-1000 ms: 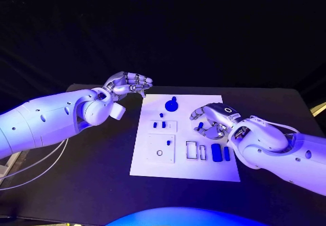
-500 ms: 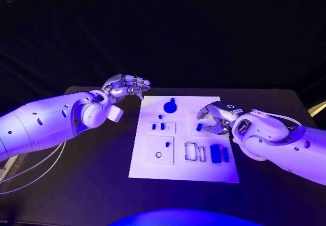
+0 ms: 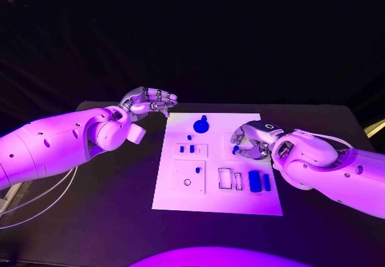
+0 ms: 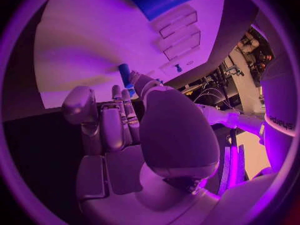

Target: Assemble the parts on the task board

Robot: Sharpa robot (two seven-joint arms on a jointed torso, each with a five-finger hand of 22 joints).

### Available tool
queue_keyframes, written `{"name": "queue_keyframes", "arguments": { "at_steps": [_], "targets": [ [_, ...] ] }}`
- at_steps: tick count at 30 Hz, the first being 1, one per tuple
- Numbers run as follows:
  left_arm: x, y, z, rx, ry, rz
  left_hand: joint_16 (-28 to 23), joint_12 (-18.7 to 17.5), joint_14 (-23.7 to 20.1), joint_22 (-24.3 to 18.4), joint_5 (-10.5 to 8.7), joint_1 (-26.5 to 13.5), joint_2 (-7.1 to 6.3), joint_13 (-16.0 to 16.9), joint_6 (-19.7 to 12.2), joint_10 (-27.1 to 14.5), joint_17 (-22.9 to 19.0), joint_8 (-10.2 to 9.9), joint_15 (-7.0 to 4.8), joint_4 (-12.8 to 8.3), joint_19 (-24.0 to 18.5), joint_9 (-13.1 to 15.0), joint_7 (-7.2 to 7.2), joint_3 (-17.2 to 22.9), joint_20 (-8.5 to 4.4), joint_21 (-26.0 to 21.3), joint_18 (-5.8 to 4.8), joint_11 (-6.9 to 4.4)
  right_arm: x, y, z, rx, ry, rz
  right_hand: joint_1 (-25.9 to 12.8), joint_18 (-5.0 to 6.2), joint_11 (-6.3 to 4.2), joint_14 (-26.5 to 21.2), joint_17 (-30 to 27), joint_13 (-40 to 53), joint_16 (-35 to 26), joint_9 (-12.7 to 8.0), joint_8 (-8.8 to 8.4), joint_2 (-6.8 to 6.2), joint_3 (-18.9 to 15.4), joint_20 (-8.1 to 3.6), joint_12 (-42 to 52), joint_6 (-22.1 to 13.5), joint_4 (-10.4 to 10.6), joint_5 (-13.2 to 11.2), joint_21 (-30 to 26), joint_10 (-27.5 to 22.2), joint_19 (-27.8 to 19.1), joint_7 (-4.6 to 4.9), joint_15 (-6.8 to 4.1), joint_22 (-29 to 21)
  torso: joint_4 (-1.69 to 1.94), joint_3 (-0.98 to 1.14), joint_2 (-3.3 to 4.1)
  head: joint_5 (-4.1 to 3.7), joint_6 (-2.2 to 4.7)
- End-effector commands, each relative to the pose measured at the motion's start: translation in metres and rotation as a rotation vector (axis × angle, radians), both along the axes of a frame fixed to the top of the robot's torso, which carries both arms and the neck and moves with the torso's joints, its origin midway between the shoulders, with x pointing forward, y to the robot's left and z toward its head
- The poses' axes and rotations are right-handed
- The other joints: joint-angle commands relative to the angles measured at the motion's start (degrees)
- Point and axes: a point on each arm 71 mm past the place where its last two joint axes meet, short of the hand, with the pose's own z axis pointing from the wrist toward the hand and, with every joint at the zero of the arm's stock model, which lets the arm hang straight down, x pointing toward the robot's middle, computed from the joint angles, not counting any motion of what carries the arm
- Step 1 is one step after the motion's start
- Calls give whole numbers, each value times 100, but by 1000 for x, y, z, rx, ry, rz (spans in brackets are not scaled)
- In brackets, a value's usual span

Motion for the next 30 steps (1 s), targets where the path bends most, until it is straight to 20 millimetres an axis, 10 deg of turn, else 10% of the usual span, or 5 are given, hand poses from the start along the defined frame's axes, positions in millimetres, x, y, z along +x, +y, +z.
{"name": "queue_keyframes", "arguments": {
  "at_steps": [1,21,30],
  "targets": [
    [0,-1,1,-3,-1,-6,-70,94,-42,-57,2,-66,32,10,-108,-126,-71,86,-1,34,-36,-48,39,-205,19,-102,-58,11,0,1,-2,-3,9,5,-97,-37,-48,176,92,-47,129,-15,-45,-113,420,-8,-12,51,54,-66,222,247,154,24,-58,182,-2,4,-3,5,-8],
    [0,-1,1,-2,-1,-4,-77,103,-40,-68,2,-67,46,10,-107,-129,-73,95,0,37,-30,-50,39,-213,21,-117,-57,12,0,3,-6,-8,20,11,-209,-76,-77,201,156,-38,206,102,81,-86,946,-42,-319,318,-31,-61,446,671,215,28,-83,318,2,1,-3,-5,-31],
    [0,0,1,-1,-1,-2,-77,103,-40,-68,2,-67,46,10,-107,-129,-73,95,0,37,-30,-50,39,-213,21,-117,-57,12,0,3,-8,-17,10,5,-187,-105,-234,220,210,74,270,368,406,233,1254,-140,-406,692,-373,-453,663,1289,263,-97,-207,455,-1,-1,-3,-6,-46]
  ]
}}
